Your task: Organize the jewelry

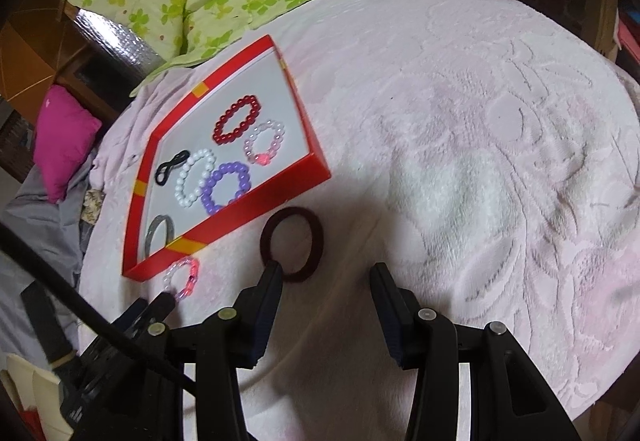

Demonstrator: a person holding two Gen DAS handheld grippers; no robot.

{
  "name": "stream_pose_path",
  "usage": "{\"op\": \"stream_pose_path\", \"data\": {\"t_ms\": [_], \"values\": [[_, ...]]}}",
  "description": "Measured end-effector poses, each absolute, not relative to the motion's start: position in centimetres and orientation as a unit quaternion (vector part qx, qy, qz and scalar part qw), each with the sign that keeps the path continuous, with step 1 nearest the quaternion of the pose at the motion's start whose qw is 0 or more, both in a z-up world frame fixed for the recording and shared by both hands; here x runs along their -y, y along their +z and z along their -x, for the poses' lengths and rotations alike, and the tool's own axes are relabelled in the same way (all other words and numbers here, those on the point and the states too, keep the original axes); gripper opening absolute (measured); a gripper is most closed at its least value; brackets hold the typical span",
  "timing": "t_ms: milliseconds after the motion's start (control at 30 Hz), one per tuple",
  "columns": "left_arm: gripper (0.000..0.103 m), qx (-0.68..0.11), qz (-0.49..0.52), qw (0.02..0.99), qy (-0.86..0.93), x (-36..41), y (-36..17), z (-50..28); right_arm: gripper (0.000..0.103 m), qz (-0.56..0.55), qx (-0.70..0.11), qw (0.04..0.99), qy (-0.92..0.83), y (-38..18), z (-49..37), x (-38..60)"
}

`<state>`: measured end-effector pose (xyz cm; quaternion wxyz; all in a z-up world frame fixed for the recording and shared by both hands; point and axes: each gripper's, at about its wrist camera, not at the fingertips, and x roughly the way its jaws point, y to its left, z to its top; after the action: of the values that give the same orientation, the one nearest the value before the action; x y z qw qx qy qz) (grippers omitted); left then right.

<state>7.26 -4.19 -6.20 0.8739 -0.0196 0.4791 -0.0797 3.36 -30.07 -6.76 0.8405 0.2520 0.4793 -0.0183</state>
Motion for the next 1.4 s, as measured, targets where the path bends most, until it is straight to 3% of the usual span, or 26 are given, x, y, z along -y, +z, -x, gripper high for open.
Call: {"op": "stream_pose_path", "data": {"t_ms": [300,400,467,667,800,967,1133,1300,1400], "values": [[0.074,-0.478,0.044,0.874,-0.079,3.7,-6.0,-7.3,0.050,-0.209,-0.477,0.853,-0.032,-7.4,-5.5,29.2],[0.074,-0.478,0.070,0.872,-0.082,3.3,-5.8,-7.5,0.040,-0.182,-0.476,0.859,-0.045,-7.5,-5.4,28.7],[0.074,-0.478,0.079,0.871,-0.080,3.2,-5.8,-7.6,0.027,-0.163,-0.476,0.862,-0.056,-7.6,-5.5,28.3],[0.074,-0.475,0.068,0.875,-0.065,3.8,-6.0,-8.0,0.014,-0.138,-0.469,0.870,-0.056,-7.3,-4.9,27.7],[0.074,-0.473,0.048,0.878,-0.054,4.3,-6.1,-8.0,0.014,-0.125,-0.456,0.880,-0.040,-6.5,-4.1,26.7],[0.056,-0.467,0.018,0.883,-0.035,4.6,-6.1,-7.7,0.014,-0.133,-0.462,0.877,0.015,-6.4,-3.8,25.1],[0.023,-0.463,-0.001,0.886,-0.030,4.3,-5.9,-7.5,0.014,-0.148,-0.479,0.865,0.032,-6.8,-3.7,24.5],[0.016,-0.466,-0.013,0.884,-0.045,4.0,-5.9,-6.9,0.017,-0.204,-0.467,0.860,0.013,-6.2,-3.6,27.3],[0.016,-0.469,-0.022,0.881,-0.057,3.8,-5.8,-6.1,0.027,-0.223,-0.466,0.856,0.004,-6.4,-3.7,28.2]]}}
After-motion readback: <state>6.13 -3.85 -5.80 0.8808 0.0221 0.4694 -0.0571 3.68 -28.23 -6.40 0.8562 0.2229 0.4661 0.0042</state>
